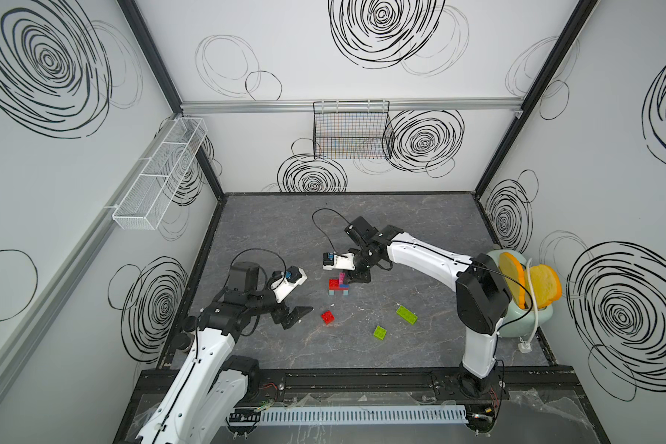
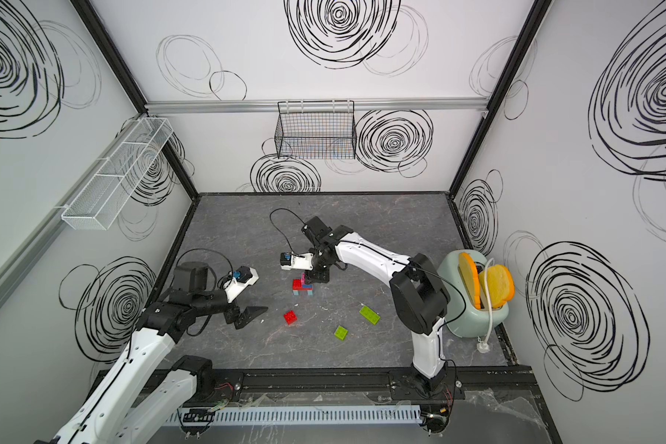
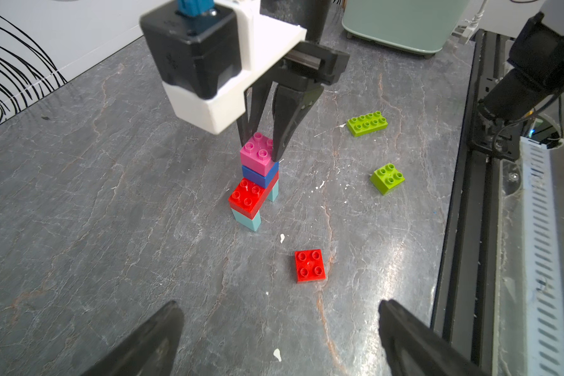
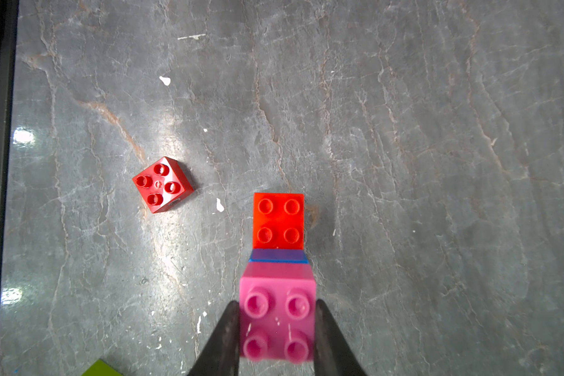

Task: Assemble a giraffe with lego
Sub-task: Assemble the lego brick with the lego brick.

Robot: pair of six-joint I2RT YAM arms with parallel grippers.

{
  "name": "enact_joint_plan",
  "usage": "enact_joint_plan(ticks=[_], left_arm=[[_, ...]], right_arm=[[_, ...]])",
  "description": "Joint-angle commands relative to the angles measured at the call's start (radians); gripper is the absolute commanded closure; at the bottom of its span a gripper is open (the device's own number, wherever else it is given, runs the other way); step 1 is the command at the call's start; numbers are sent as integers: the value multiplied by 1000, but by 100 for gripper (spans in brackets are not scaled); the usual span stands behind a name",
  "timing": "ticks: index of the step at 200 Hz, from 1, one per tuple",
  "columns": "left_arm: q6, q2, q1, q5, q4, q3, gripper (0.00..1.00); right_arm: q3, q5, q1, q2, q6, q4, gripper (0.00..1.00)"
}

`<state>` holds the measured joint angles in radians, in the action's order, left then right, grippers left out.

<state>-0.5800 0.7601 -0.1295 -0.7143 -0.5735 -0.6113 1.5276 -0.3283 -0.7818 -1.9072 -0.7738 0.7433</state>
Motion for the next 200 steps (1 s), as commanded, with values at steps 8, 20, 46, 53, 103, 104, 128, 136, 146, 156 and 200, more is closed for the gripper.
enact_joint_plan(ticks=[8,20,46,53,103,104,128,136,146,156,200], left_arm=[[-9,-4,8,-17,27,6,2],[-11,-4,8,-17,26,5,2],[-9,-2,8,-17,26,5,2],[-10,-4,7,-18,25,5,2],[-12,-1,4,-17,23,4,2],[-12,-1,4,-17,23,4,2],[-11,4,6,-20,27,2,2],[-10,5,4,-16,25,4,2],[-13,1,1,-14,22,4,2],[-17,-1,-2,-17,21,4,2],[-18,-2,-3,-18,18,3,2]], right_arm=[[-15,5,-4,-39,11,6,80],[-15,6,-4,-45,13,6,80],[-27,23,-4,-63,16,2,80],[-29,30,-4,-72,17,3,80],[-51,75,-5,-103,50,16,88],[-52,76,-5,-104,51,16,88],[-65,78,-4,-118,73,28,91],[-74,75,-4,-121,76,29,91],[-77,80,-2,-129,76,27,90],[-69,88,-4,-133,76,30,90],[-53,109,-2,-80,80,27,73]])
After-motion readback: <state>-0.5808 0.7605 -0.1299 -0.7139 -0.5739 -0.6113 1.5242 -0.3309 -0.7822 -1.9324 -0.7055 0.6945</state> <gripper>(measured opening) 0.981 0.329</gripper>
